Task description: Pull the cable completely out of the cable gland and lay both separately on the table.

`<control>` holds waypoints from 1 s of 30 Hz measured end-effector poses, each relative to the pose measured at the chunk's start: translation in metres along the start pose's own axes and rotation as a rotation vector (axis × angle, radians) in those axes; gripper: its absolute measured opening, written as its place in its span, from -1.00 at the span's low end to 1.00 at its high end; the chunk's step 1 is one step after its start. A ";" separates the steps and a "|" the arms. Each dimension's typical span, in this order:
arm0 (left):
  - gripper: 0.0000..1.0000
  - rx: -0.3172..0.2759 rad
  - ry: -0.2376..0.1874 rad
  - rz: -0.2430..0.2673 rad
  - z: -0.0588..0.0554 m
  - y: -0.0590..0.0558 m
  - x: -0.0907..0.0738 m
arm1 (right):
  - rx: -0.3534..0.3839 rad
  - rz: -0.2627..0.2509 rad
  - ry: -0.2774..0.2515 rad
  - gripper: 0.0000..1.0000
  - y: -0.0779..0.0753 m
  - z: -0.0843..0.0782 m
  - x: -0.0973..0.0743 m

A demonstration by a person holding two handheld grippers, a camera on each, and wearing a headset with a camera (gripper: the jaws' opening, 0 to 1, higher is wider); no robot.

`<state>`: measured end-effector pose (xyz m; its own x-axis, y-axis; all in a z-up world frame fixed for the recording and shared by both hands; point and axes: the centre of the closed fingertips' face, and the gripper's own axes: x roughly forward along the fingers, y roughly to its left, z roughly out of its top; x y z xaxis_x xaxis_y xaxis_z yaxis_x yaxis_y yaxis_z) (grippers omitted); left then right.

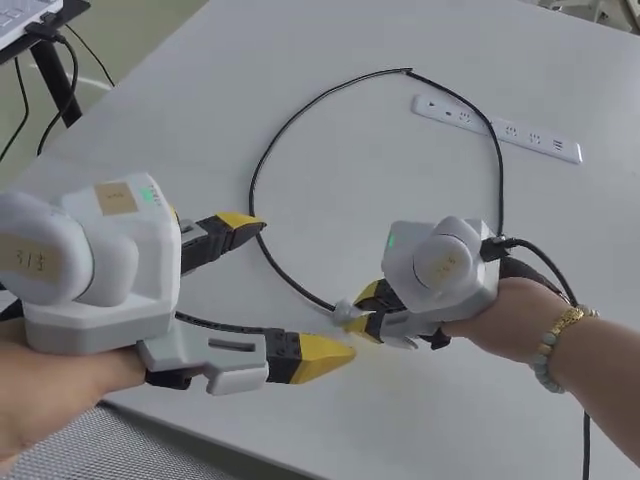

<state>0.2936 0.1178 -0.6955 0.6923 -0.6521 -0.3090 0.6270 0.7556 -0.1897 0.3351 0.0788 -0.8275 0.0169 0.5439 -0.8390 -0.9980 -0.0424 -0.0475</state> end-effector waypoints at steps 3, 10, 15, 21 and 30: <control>0.80 0.009 0.004 0.000 0.001 0.000 0.000 | 0.007 -0.009 -0.010 -0.84 -0.003 0.001 -0.006; 0.79 0.023 0.005 -0.012 0.006 -0.003 0.003 | 0.016 -0.054 -0.038 -0.84 -0.011 0.005 -0.027; 0.79 0.035 0.005 -0.032 0.010 -0.009 0.007 | 0.025 -0.109 -0.096 -0.84 -0.020 0.015 -0.052; 0.80 0.062 0.013 -0.063 0.016 -0.018 0.014 | 0.067 -0.143 -0.137 -0.84 -0.023 0.015 -0.076; 0.76 0.112 0.025 -0.120 0.024 -0.030 0.025 | 0.103 -0.214 -0.182 -0.83 -0.020 0.012 -0.110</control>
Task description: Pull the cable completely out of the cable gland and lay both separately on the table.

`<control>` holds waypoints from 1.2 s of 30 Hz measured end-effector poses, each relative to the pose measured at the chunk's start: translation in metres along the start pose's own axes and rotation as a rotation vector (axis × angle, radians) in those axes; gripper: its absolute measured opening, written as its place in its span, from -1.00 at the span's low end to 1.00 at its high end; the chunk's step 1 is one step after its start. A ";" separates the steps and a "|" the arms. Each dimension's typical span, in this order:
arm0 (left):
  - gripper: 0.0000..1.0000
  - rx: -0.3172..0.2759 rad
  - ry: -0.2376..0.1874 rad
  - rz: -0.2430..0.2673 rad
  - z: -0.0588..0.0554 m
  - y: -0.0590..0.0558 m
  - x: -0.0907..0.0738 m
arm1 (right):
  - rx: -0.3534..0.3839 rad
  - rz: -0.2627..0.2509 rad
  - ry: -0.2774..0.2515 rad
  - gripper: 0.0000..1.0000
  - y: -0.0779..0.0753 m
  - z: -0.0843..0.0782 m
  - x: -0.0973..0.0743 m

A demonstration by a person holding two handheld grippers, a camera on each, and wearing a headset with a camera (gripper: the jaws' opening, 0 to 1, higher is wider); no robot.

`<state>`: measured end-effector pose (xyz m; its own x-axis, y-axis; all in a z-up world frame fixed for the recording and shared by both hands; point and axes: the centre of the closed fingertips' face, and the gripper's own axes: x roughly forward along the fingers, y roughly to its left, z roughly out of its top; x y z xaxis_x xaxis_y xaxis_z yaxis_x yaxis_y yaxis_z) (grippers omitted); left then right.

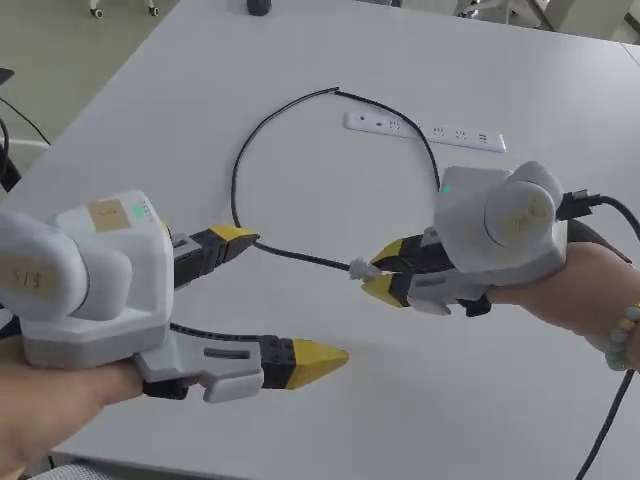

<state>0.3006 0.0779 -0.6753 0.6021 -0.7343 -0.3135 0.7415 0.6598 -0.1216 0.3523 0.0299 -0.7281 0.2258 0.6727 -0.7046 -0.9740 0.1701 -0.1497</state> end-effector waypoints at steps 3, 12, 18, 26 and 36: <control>0.75 0.014 0.003 -0.022 0.002 -0.002 0.004 | 0.009 -0.017 -0.015 -0.83 0.000 0.003 -0.009; 0.71 0.062 0.029 -0.060 0.004 -0.003 0.010 | 0.018 -0.040 -0.024 -0.83 0.006 0.005 -0.022; 0.53 0.104 0.021 -0.088 0.009 -0.002 0.013 | 0.025 -0.044 -0.046 -0.83 0.009 0.011 -0.031; 0.20 0.182 -0.006 -0.135 0.022 0.003 0.020 | 0.019 -0.041 -0.048 -0.83 0.008 0.014 -0.034; -0.09 0.352 0.037 -0.214 0.028 0.009 0.038 | 0.009 -0.020 -0.054 -0.83 0.014 0.022 -0.034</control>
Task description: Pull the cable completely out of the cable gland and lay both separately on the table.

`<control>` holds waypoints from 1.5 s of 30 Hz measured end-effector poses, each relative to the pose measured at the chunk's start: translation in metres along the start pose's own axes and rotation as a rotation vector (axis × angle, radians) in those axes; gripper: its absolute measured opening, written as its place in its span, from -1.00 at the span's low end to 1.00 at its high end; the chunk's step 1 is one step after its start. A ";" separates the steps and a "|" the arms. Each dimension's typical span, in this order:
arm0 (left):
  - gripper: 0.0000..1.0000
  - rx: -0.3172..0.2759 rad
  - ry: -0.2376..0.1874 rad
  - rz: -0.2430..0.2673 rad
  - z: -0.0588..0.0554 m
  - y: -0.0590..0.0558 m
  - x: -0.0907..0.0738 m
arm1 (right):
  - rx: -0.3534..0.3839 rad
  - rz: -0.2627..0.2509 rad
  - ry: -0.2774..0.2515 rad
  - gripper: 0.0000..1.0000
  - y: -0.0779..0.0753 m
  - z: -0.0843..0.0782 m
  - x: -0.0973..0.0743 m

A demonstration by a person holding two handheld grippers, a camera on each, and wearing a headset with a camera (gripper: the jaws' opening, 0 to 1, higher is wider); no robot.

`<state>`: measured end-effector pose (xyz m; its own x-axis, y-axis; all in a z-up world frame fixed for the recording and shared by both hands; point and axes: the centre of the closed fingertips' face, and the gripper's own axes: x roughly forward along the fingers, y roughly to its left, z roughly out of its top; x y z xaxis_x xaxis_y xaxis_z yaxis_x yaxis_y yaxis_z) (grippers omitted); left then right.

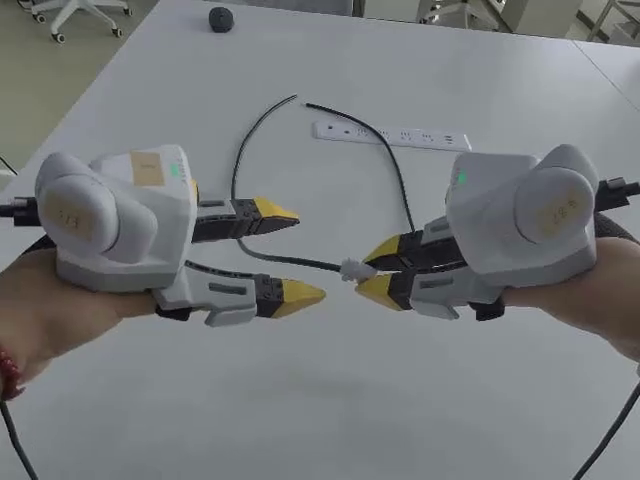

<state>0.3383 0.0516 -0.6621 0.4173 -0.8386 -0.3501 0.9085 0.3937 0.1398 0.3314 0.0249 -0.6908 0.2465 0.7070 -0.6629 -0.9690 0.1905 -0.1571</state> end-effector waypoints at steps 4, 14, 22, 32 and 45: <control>-0.19 0.062 -0.005 -0.040 0.006 -0.003 0.007 | 0.000 0.010 -0.007 -0.83 0.003 0.004 -0.002; -0.31 0.145 -0.004 -0.141 0.007 -0.015 0.019 | 0.001 0.021 -0.019 -0.83 0.004 0.010 -0.009; -0.43 0.239 0.016 -0.173 0.007 -0.021 0.020 | -0.008 0.039 -0.009 -0.83 0.008 0.011 -0.008; -0.52 0.282 0.035 -0.194 0.006 -0.027 0.021 | -0.018 0.049 -0.004 -0.83 0.011 0.013 -0.007; -0.60 0.343 0.052 -0.219 0.004 -0.033 0.020 | -0.024 0.071 0.012 -0.83 0.017 0.011 -0.006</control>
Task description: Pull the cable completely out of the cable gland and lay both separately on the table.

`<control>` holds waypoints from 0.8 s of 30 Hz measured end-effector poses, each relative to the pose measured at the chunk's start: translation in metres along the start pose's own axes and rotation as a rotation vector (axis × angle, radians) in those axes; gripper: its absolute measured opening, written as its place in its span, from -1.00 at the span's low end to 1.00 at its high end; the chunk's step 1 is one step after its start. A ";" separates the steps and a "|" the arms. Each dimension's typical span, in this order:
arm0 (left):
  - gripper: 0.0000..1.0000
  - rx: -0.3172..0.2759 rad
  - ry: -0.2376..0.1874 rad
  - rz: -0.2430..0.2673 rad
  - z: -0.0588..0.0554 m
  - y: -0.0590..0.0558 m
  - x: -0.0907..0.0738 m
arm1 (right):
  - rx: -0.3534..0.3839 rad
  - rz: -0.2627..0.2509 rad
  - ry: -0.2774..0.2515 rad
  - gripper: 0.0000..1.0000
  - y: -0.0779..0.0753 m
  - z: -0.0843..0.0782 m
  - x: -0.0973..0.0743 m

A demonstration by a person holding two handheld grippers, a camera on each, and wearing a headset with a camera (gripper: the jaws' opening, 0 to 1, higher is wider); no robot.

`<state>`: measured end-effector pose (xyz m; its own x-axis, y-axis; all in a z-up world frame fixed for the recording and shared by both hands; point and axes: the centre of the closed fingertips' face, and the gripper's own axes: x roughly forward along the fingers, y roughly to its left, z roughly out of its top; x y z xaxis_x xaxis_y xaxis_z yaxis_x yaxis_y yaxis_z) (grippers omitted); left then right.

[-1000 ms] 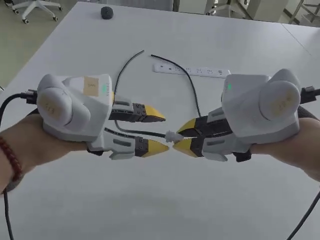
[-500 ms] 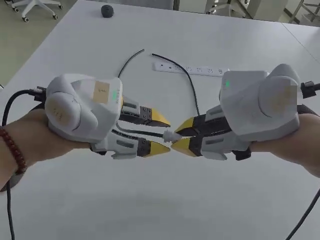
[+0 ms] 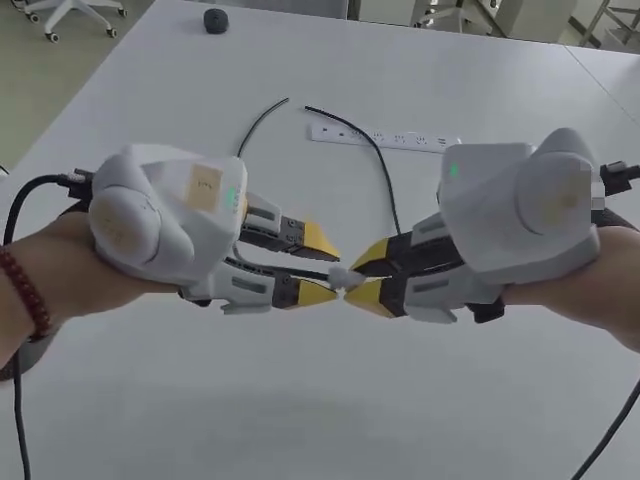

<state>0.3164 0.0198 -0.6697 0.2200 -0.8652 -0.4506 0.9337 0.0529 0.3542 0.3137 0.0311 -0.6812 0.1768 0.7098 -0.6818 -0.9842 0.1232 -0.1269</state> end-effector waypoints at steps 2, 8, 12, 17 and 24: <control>-0.63 0.010 -0.004 -0.005 0.003 -0.001 0.001 | -0.002 0.002 0.002 -0.83 0.000 0.000 0.000; -0.64 0.035 0.014 -0.013 0.000 -0.002 0.002 | -0.004 0.010 0.011 -0.83 0.001 -0.002 0.001; -0.64 0.040 0.022 -0.019 -0.002 -0.003 0.004 | -0.008 0.016 0.018 -0.83 0.002 -0.003 0.002; -0.64 0.029 0.020 -0.027 -0.003 -0.004 0.005 | -0.012 0.023 0.024 -0.84 0.003 -0.004 0.002; -0.65 0.057 0.029 -0.021 -0.001 -0.003 0.006 | -0.012 0.025 0.022 -0.84 0.002 -0.005 0.000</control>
<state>0.3151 0.0151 -0.6741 0.2096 -0.8511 -0.4814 0.9207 0.0060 0.3901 0.3118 0.0277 -0.6846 0.1519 0.6974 -0.7004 -0.9883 0.0968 -0.1180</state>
